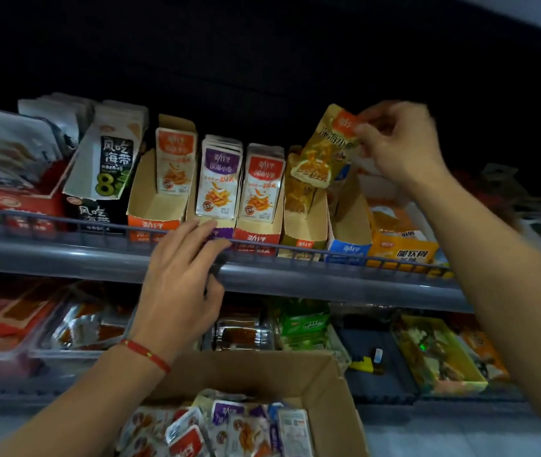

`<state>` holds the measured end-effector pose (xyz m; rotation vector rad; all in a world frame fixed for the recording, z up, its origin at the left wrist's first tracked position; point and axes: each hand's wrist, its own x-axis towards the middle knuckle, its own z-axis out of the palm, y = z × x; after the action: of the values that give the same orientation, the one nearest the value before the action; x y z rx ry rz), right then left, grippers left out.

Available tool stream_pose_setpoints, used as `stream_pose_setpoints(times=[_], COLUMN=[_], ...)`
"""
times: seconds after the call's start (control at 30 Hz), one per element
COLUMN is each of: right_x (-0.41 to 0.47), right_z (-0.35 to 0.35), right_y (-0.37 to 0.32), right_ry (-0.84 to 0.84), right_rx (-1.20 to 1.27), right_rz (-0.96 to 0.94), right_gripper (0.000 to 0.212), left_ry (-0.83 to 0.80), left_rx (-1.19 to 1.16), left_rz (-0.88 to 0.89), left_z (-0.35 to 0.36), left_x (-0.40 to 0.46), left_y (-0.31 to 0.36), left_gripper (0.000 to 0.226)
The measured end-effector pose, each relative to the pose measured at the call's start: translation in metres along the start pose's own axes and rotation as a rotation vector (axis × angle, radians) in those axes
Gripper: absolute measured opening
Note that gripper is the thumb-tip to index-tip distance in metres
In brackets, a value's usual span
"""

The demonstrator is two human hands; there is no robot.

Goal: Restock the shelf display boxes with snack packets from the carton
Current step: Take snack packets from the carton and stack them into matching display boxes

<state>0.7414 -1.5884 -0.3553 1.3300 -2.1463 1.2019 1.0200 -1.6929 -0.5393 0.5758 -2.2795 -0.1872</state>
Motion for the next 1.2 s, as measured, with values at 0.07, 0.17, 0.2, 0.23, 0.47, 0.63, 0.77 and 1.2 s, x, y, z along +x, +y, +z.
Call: stream_pose_setpoints(times=[0.07,0.17,0.2,0.23,0.47,0.63,0.77,1.2], right_x=[0.003,0.005,0.006,0.006,-0.003,-0.004,-0.001,0.016], right_z=[0.013,0.03,0.034,0.038,0.065,0.081,0.087,0.096], right_y=[0.003,0.009,0.01,0.012,0.031,0.044,0.047,0.049], right_ry=[-0.015,-0.055,-0.076,-0.099,-0.23,-0.209,-0.201,-0.2], right_rx=[-0.077,-0.156,-0.173,-0.201,-0.172,-0.176,-0.222,-0.32], right_rz=[-0.012,-0.013,-0.008,-0.014,0.005,0.019,0.017,-0.036], right_gripper=[0.015,0.023,0.024,0.024,0.021,0.019,0.021,0.03], left_ry=[0.005,0.017,0.015,0.009,-0.03,-0.036,-0.042,-0.017], left_rx=[0.005,-0.006,-0.012,-0.016,-0.043,-0.057,-0.062,-0.079], left_rz=[0.002,-0.018,-0.028,-0.036,-0.066,-0.067,-0.076,-0.072], left_z=[0.0,-0.001,-0.002,-0.003,-0.005,-0.004,-0.003,-0.003], left_x=[0.001,0.002,0.002,0.002,0.003,0.003,0.003,0.004], left_y=[-0.002,-0.004,-0.003,-0.003,0.001,0.002,0.002,0.0], left_gripper=[0.055,0.056,0.056,0.057,0.063,0.063,0.063,0.065])
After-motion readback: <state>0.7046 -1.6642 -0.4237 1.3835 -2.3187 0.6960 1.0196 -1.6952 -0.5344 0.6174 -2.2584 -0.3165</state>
